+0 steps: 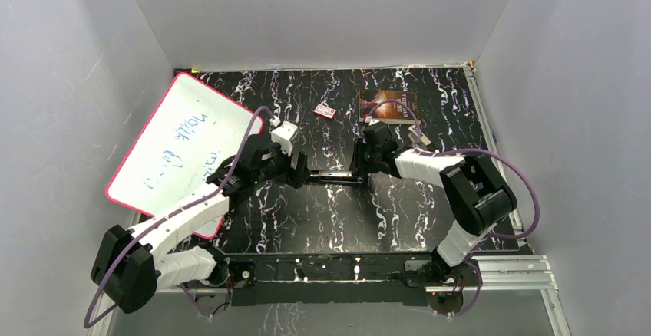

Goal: Load the staples into the stapler

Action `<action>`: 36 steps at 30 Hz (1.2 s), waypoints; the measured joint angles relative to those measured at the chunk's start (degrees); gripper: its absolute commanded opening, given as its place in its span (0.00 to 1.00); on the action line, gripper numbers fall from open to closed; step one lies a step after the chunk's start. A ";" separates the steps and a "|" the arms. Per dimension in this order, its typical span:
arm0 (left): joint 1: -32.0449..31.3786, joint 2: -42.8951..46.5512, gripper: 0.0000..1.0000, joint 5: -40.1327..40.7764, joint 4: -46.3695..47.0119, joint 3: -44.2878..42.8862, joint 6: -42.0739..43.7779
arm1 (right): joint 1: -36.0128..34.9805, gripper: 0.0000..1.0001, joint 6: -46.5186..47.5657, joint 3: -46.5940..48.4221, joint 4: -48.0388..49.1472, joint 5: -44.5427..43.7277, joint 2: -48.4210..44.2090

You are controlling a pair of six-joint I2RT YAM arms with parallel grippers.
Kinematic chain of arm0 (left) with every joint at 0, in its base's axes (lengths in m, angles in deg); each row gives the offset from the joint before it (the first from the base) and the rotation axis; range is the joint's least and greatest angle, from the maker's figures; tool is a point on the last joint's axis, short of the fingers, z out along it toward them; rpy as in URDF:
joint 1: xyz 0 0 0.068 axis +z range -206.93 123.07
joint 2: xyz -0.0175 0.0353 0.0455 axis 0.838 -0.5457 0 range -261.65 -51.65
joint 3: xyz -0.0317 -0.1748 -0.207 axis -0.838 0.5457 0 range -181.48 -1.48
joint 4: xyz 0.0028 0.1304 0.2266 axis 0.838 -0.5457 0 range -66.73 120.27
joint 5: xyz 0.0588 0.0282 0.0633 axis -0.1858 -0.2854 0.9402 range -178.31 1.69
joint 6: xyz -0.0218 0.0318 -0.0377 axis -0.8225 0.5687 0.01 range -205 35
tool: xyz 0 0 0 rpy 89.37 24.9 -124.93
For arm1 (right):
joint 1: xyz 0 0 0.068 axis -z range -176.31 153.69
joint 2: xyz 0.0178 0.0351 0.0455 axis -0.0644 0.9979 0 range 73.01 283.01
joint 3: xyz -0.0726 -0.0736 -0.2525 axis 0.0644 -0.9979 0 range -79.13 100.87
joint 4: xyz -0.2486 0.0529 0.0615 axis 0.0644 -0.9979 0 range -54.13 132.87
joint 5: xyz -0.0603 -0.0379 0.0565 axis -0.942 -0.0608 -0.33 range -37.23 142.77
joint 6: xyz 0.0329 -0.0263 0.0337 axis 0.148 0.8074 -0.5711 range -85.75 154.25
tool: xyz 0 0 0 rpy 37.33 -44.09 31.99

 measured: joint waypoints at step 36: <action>0.00 -9.18 0.83 9.92 -6.29 -3.04 -27.26 | -13.51 0.61 16.46 -11.72 1.95 1.84 -15.54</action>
